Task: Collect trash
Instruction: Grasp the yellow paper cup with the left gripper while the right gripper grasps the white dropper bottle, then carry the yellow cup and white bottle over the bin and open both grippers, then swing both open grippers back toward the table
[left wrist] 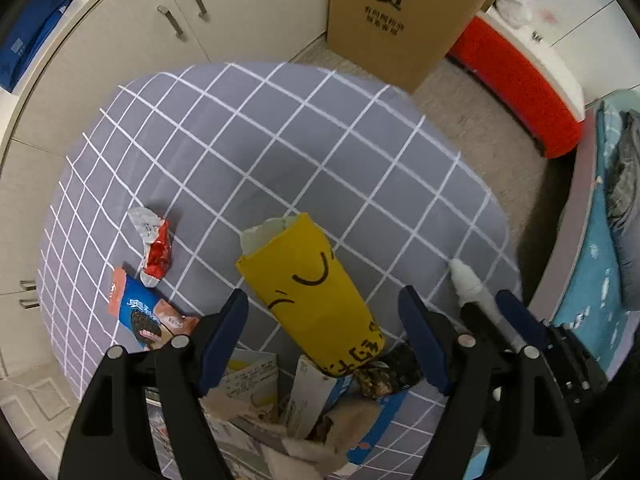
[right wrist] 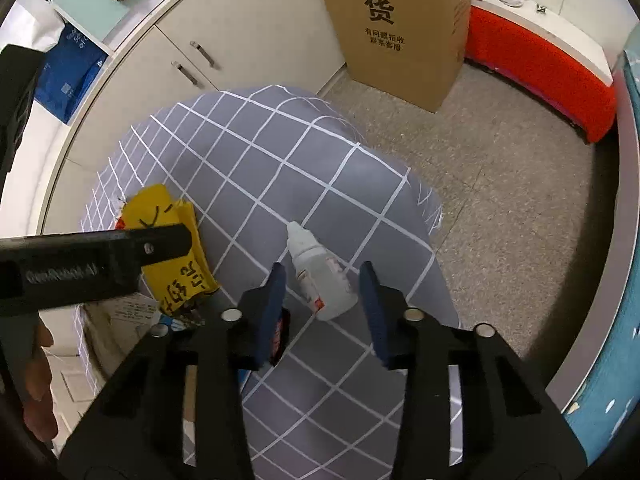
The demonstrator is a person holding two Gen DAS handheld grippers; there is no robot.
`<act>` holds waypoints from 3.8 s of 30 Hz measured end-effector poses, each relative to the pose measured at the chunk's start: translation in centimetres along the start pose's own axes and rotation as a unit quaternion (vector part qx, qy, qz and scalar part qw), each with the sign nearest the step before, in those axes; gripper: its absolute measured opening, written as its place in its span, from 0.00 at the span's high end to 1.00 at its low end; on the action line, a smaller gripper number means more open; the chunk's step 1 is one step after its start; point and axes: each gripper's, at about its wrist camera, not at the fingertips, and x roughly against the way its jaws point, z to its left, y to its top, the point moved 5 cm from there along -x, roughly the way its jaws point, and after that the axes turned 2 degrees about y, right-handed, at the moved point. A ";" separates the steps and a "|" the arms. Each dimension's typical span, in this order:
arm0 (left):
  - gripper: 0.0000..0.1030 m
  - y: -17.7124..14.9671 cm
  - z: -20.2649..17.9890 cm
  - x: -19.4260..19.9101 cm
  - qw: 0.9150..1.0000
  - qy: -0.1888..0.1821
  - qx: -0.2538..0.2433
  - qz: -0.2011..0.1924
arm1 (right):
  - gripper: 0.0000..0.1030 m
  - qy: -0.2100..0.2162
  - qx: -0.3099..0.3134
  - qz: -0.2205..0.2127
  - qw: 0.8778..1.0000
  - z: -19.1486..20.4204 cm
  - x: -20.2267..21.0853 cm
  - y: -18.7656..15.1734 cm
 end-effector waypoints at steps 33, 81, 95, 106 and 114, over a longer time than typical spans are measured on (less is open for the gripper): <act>0.53 -12.1 -4.6 11.0 0.975 -0.114 -0.148 -0.119 | 0.72 0.017 -0.140 -0.133 0.981 0.5 13.4 -10.6; 0.52 -44.8 -25.6 -4.8 0.929 -0.083 -0.353 0.068 | 0.56 -0.049 -0.371 -0.090 0.923 -20.1 19.7 -46.2; 0.27 -46.4 -28.8 -4.0 0.917 -0.097 -0.381 0.067 | 0.54 -0.058 -0.401 -0.120 0.907 -21.7 22.5 -48.0; 0.27 -45.5 -27.4 -2.0 0.929 -0.088 -0.357 0.037 | 0.54 -0.048 -0.388 -0.123 0.912 -21.0 23.1 -47.5; 0.27 -42.0 -23.7 1.9 0.947 -0.095 -0.306 -0.010 | 0.54 -0.031 -0.334 -0.128 0.933 -18.2 23.5 -42.7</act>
